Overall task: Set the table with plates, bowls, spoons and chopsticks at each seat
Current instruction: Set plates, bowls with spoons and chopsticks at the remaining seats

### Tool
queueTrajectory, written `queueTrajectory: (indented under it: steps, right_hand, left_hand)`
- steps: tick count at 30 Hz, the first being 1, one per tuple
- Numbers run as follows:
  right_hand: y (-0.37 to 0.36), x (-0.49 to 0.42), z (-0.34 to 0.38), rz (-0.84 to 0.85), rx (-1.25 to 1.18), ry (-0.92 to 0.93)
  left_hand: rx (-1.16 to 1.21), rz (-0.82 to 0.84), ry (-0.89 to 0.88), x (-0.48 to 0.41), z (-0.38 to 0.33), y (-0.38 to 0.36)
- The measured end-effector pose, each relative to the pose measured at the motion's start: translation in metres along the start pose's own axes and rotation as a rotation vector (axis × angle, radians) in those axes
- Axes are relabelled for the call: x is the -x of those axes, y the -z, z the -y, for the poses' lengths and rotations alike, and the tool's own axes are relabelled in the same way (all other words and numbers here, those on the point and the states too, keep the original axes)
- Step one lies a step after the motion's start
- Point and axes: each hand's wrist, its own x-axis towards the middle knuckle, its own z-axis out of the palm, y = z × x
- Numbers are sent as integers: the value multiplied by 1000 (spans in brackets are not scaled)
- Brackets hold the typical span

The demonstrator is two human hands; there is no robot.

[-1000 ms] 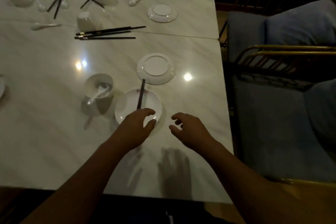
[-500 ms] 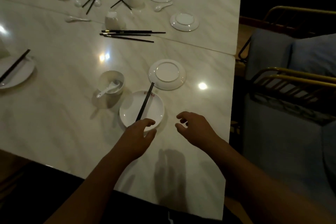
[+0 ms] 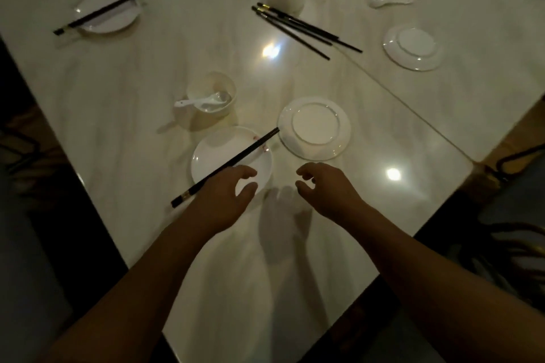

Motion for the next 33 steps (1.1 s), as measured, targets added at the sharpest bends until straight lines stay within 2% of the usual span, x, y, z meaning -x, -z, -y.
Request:
queueTrajectory:
  steps: [5,12,17,20,23,28,33]
  right_hand:
    - [13,2,-9,-11,-18,25]
    - [34,4,-30,2,30,70]
    - [72,-40,-62,88,47,112]
    - [98,-84,-84,149,50,185]
    - [122,-122,-102,227,95,232]
    - [146,-158,-132,371,169,294]
    - [156,-168,-153,443,200,286]
  left_hand:
    - [3,-3,37,14,-12,-13]
    - [-8,29,3,7,-40,-37]
    - [-12,37,49,-32,-75,-56]
    - [-33,-55,84,-70,-98,-77]
    - [-42,-149,178,-101,-115,-108]
    - [-272,-80,439,-129,-127,-153]
    - [-259,-60,510,-135,-131,-182]
